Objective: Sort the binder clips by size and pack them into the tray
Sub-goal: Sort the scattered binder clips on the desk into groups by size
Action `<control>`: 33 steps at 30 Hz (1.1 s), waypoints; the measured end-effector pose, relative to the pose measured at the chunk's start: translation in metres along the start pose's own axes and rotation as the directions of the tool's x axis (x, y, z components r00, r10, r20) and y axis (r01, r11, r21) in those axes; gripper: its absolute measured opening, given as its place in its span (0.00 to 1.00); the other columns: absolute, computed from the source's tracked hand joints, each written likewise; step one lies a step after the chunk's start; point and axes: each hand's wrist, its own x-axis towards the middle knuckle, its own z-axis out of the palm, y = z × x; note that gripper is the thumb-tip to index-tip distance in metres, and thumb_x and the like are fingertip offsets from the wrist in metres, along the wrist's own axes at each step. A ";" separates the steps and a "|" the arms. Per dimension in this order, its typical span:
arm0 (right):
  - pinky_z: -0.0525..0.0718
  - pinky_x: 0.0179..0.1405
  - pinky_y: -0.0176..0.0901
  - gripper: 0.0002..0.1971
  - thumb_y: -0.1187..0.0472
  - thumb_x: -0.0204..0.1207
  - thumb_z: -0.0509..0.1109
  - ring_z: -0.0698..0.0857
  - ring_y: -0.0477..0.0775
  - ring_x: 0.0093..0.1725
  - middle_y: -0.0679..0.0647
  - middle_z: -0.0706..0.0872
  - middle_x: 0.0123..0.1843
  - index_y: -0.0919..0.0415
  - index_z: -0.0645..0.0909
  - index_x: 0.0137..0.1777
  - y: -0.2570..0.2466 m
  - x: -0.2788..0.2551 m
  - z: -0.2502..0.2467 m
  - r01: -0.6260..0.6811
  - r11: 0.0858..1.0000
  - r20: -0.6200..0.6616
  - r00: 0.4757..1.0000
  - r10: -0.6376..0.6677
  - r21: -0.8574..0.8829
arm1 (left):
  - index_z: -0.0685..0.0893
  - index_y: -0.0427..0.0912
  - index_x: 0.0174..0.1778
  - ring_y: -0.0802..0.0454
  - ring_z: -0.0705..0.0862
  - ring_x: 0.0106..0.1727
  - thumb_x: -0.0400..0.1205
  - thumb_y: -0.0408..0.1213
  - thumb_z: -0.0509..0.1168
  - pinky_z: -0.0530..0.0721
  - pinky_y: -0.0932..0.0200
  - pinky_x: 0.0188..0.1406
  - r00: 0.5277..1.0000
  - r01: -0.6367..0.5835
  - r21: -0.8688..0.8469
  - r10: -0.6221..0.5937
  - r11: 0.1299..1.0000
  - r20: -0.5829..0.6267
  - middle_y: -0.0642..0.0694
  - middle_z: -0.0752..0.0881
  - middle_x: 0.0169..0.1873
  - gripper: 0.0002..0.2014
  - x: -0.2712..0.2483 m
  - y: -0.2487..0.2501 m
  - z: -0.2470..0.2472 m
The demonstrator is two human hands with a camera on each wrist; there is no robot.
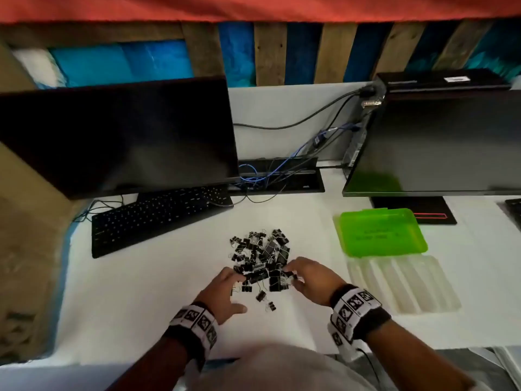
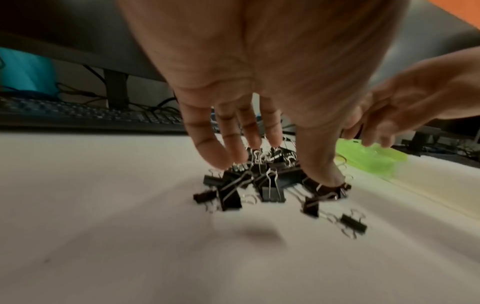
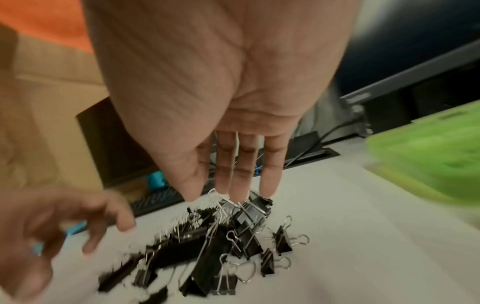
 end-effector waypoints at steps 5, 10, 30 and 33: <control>0.83 0.55 0.51 0.18 0.62 0.75 0.66 0.80 0.55 0.59 0.51 0.77 0.63 0.51 0.76 0.65 -0.020 0.026 0.024 0.171 0.968 0.114 0.982 -0.152 -0.182 | 0.75 0.60 0.46 0.61 0.74 0.35 0.64 0.39 0.81 0.74 0.67 0.39 0.998 0.068 -0.129 -0.068 0.989 0.003 0.54 0.78 0.46 0.23 -0.014 -0.029 -0.016; 0.80 0.62 0.50 0.17 0.67 0.76 0.64 0.78 0.57 0.63 0.53 0.79 0.64 0.55 0.79 0.64 -0.013 0.038 0.041 0.173 0.961 0.165 0.976 -0.139 -0.217 | 0.79 0.45 0.57 0.54 0.74 0.39 0.58 0.35 0.84 0.72 0.76 0.34 0.972 0.137 -0.002 -0.135 0.991 0.191 0.55 0.73 0.46 0.32 -0.040 -0.075 -0.013; 0.86 0.54 0.40 0.07 0.70 0.76 0.69 0.87 0.49 0.47 0.51 0.88 0.43 0.58 0.84 0.47 -0.045 0.085 -0.016 0.031 0.771 -0.001 0.999 -0.039 0.636 | 0.77 0.49 0.62 0.60 0.80 0.53 0.79 0.41 0.67 0.78 0.65 0.55 0.990 -0.131 -0.283 0.112 0.950 -0.083 0.54 0.82 0.55 0.15 0.060 0.029 -0.009; 0.81 0.59 0.39 0.11 0.68 0.77 0.66 0.82 0.46 0.55 0.49 0.86 0.54 0.52 0.82 0.54 -0.015 0.094 -0.024 0.065 0.898 -0.181 0.983 0.017 0.435 | 0.80 0.44 0.55 0.55 0.79 0.50 0.81 0.30 0.61 0.79 0.59 0.55 0.985 -0.140 -0.200 0.115 0.970 -0.131 0.52 0.78 0.50 0.09 0.073 0.023 -0.003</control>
